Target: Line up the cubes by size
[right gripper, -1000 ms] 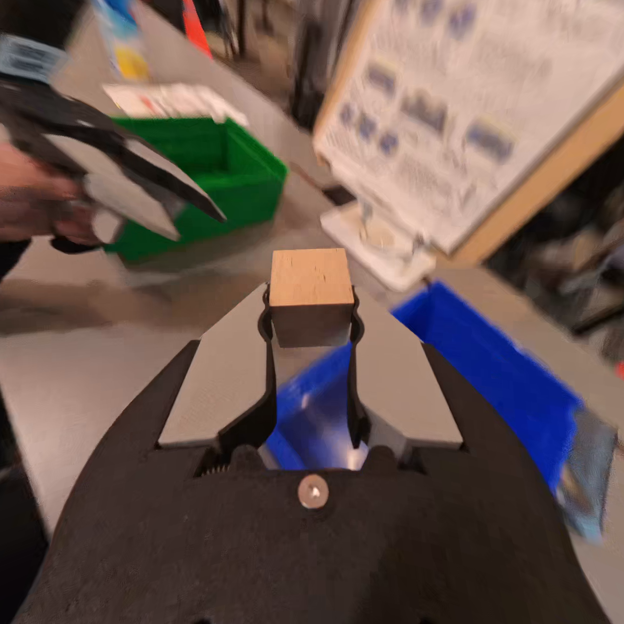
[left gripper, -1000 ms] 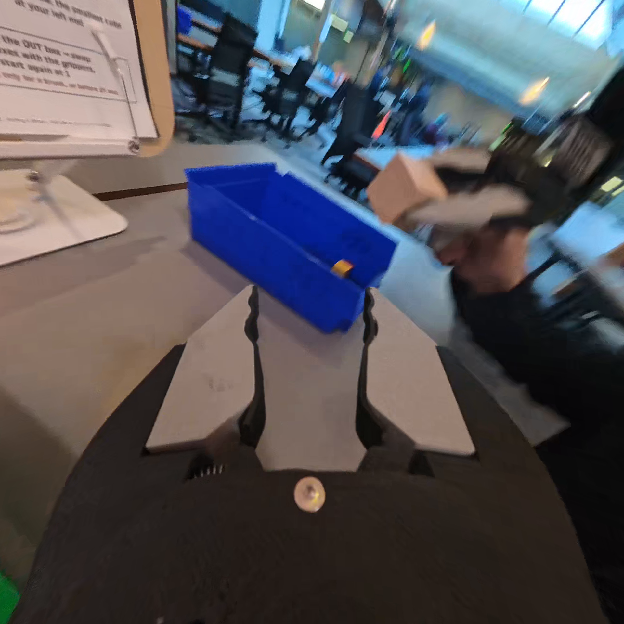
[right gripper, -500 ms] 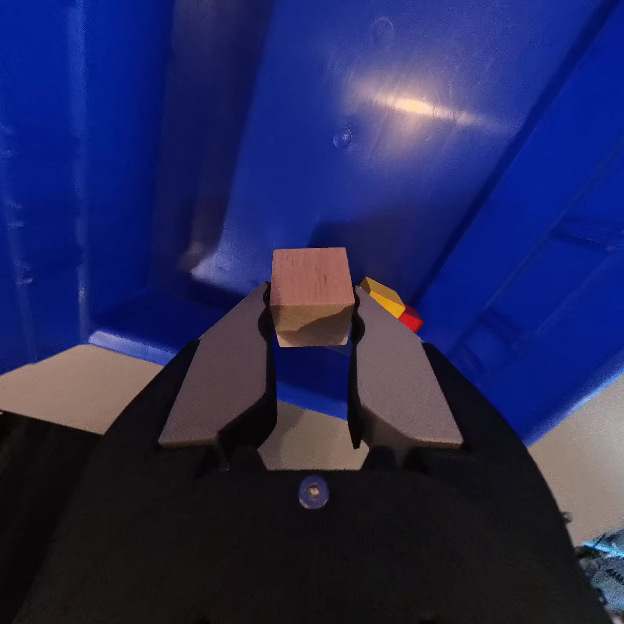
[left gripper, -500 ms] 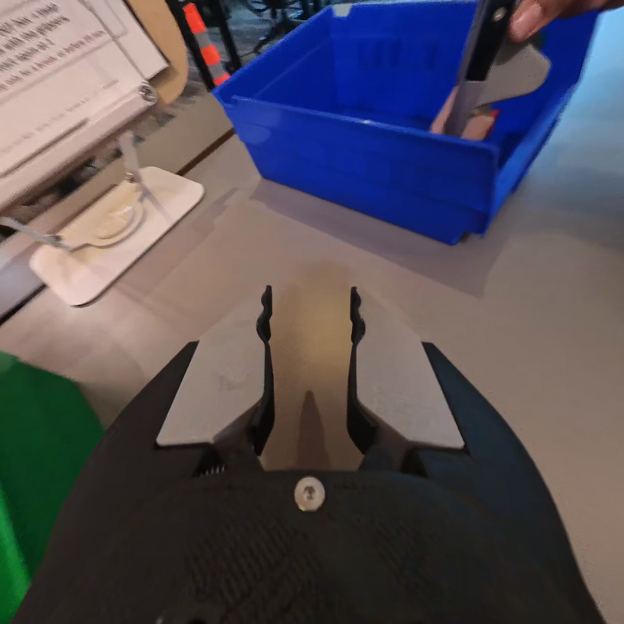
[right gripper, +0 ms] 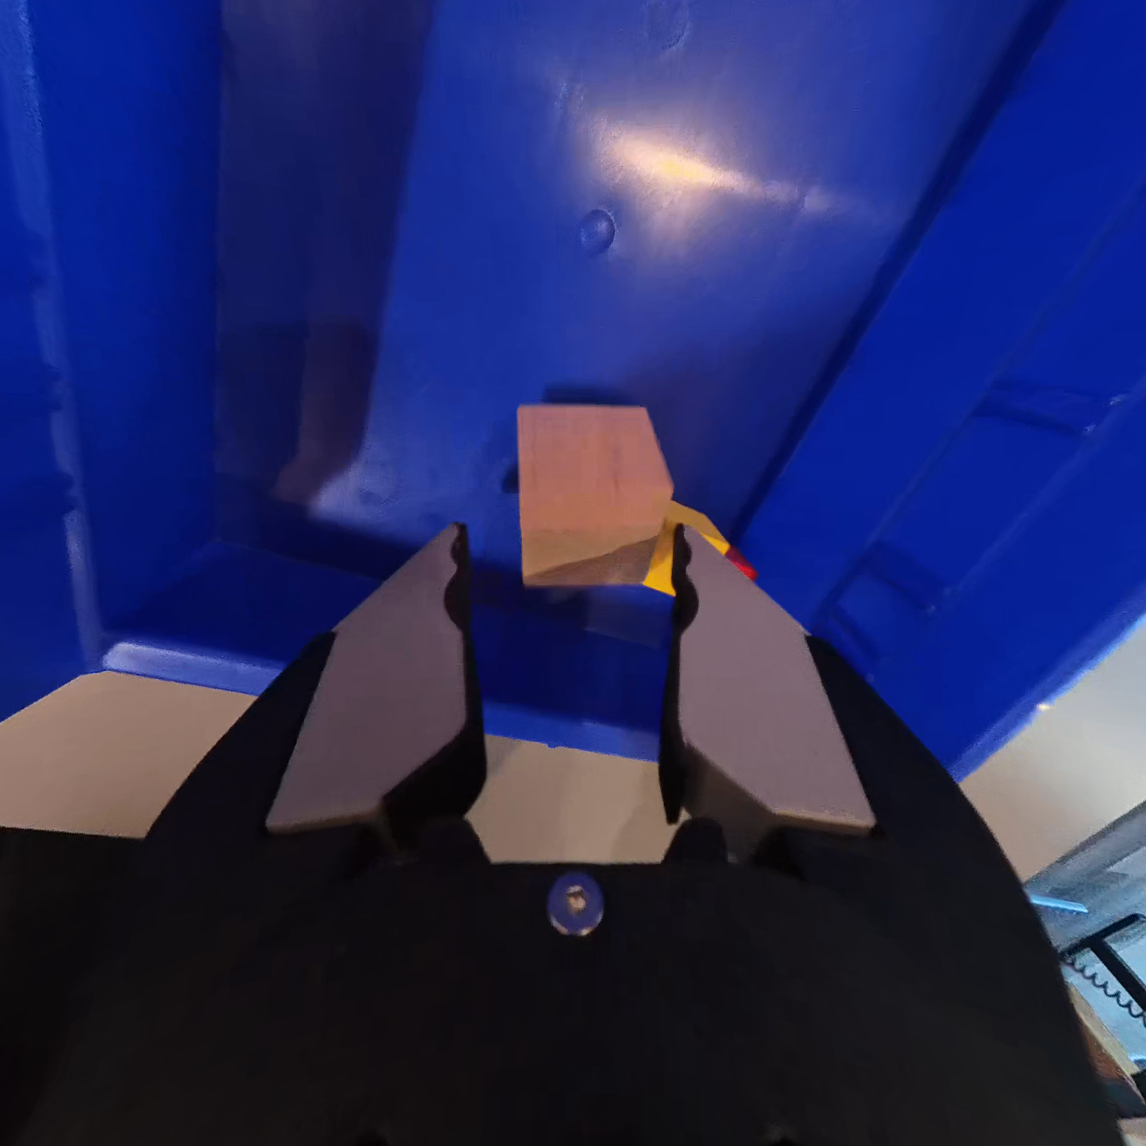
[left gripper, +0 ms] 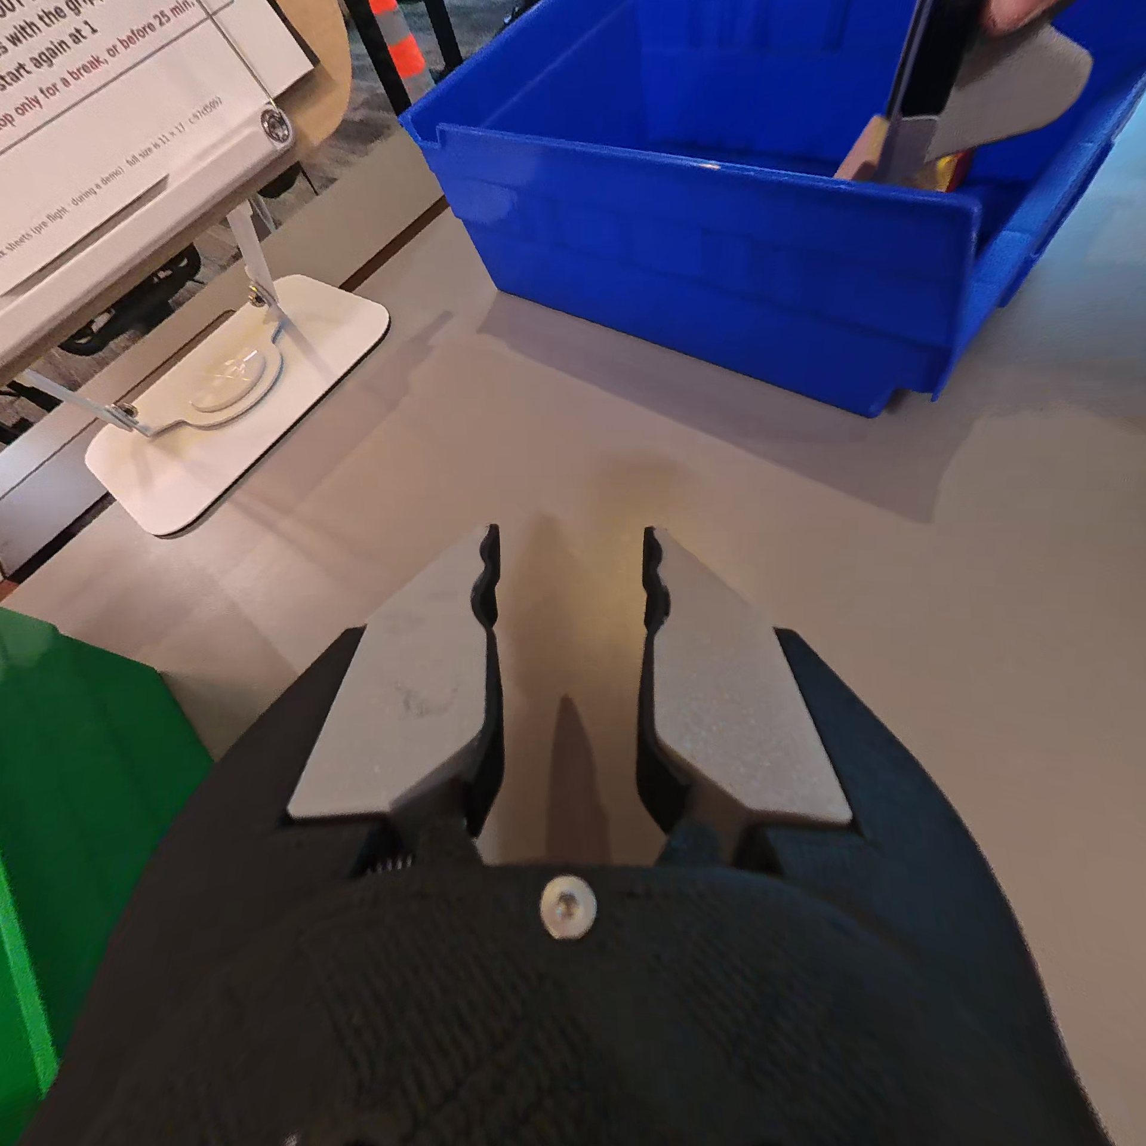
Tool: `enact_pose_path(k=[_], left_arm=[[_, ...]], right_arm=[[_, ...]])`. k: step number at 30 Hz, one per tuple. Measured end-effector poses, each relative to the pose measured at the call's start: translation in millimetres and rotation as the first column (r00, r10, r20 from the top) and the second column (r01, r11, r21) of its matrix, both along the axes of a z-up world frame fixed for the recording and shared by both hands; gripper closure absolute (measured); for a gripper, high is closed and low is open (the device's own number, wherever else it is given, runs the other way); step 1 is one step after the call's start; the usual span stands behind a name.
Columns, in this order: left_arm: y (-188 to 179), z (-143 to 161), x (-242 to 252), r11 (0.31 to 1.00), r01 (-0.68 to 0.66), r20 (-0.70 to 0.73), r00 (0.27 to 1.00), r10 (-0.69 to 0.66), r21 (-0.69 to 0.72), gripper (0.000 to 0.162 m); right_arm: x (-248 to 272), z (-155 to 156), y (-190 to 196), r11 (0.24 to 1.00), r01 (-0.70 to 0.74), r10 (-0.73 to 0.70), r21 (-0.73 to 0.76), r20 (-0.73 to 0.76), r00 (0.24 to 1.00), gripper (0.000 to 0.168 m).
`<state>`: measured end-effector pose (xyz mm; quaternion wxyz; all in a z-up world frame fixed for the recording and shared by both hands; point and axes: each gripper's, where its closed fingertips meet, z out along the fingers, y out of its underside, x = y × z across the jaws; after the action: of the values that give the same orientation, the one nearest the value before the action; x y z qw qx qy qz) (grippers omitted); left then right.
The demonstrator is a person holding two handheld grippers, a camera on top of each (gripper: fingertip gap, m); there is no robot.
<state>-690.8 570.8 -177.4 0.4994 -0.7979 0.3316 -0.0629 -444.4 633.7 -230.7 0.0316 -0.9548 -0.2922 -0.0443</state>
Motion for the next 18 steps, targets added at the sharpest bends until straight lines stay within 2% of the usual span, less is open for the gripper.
enact_pose_path(k=[1, 3, 6, 13, 16, 17, 18], left_arm=[[0, 0, 1, 1.0, 0.003, 0.007, 1.0, -0.003, -0.003, 0.118], [-1, 0, 3, 1.0, 0.01, 0.014, 1.0, -0.009, -0.007, 0.118], [-1, -2, 3, 1.0, 0.008, -0.004, 1.0, -0.008, -0.008, 0.118], [-2, -5, 5, 1.0, 0.016, -0.013, 1.0, -0.016, -0.015, 0.118], [-2, -6, 4, 1.0, 0.014, -0.018, 1.0, -0.014, -0.019, 0.118], [-2, -6, 4, 1.0, 0.014, -0.017, 1.0, -0.014, -0.019, 0.118], [-2, -6, 4, 1.0, 0.014, -0.016, 1.0, -0.014, -0.02, 0.118]], right_arm=[[2, -1, 0, 1.0, 0.0, 0.001, -0.007, 0.009, 1.0, 0.103], [7, -1, 3, 1.0, -0.003, 0.003, 0.001, 0.03, 1.0, 0.111], [3, 4, 2, 1.0, -0.004, 0.004, -0.019, -0.008, 1.0, 0.116], [-16, 35, 39, 0.994, -0.053, 0.061, 0.101, -0.077, 0.995, 0.125], [-11, 25, 49, 0.989, -0.101, 0.099, 0.105, 0.026, 0.995, 0.146], [-13, 20, 48, 0.99, -0.114, 0.111, 0.087, 0.031, 0.993, 0.15], [-19, 17, 45, 0.99, -0.121, 0.121, 0.071, -0.005, 0.993, 0.163]])
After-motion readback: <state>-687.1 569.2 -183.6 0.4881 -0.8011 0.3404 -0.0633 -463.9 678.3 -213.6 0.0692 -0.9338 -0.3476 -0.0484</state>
